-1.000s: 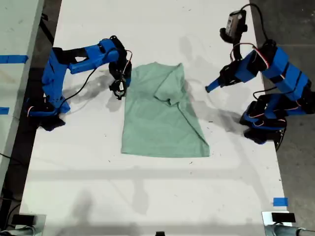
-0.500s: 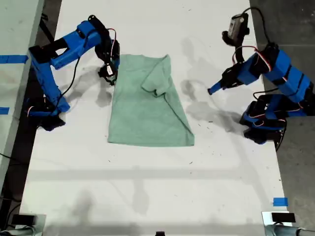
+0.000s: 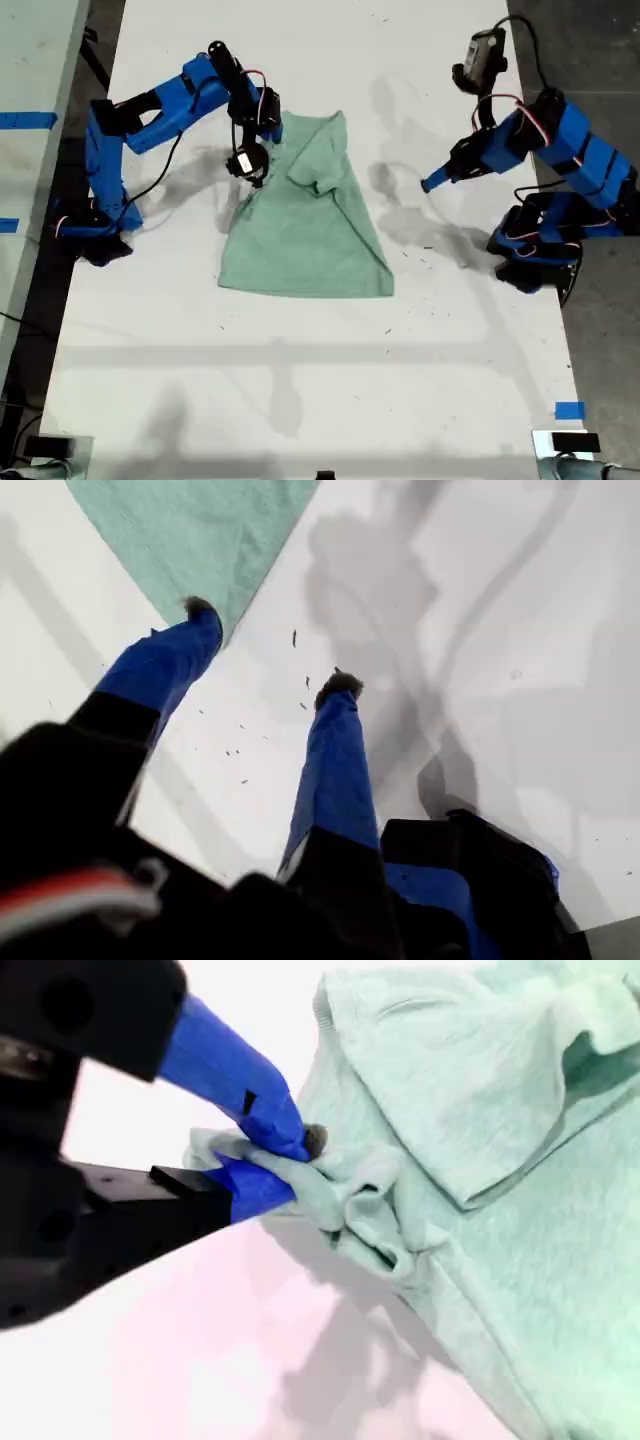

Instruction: Fold tshirt

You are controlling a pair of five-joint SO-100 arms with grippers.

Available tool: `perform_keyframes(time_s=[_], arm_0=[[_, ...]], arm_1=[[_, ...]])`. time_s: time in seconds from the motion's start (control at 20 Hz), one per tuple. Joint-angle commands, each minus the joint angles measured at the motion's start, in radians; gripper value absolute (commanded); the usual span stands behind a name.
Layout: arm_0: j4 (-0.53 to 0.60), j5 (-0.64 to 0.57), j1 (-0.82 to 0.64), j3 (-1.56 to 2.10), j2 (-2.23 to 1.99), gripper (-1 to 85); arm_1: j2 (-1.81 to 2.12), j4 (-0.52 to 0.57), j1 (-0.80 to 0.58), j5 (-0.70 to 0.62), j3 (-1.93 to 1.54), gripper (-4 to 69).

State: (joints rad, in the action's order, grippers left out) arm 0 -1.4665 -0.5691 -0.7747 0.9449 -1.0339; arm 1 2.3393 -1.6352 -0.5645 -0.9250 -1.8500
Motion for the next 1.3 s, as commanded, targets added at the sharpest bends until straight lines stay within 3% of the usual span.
perform_keyframes(time_s=[0.0,0.15,0.2,0.25,0.5,0.7,0.85,0.95,1.25], arm_0=[[0.140,0.012,0.061,-0.057,0.011,0.1],[0.295,0.025,0.104,-0.061,0.061,0.1],[0.319,0.023,0.117,-0.061,0.078,4.2],[0.328,0.021,0.127,-0.061,0.094,16.9],[0.229,-0.017,0.120,-0.058,0.000,32.8],[0.066,-0.009,0.109,-0.003,-0.212,27.8],[0.028,0.040,0.152,0.221,-0.433,29.0],[0.057,0.104,0.210,0.437,-0.586,28.9],[0.222,0.318,0.396,0.982,-0.785,28.6]], arm_1=[[0.021,0.044,0.018,0.015,-0.003,23.5],[0.014,0.057,0.026,0.023,-0.008,23.5],[0.012,0.060,0.029,0.026,-0.009,23.4],[0.012,0.060,0.031,0.026,-0.011,23.4],[0.011,0.083,0.034,0.032,-0.044,23.5],[0.011,0.100,0.077,0.060,-0.064,22.2],[-0.066,0.153,0.187,0.100,-0.066,25.3],[-0.143,0.199,0.267,0.138,-0.060,29.1],[-0.344,0.422,0.385,0.206,-0.120,31.2]])
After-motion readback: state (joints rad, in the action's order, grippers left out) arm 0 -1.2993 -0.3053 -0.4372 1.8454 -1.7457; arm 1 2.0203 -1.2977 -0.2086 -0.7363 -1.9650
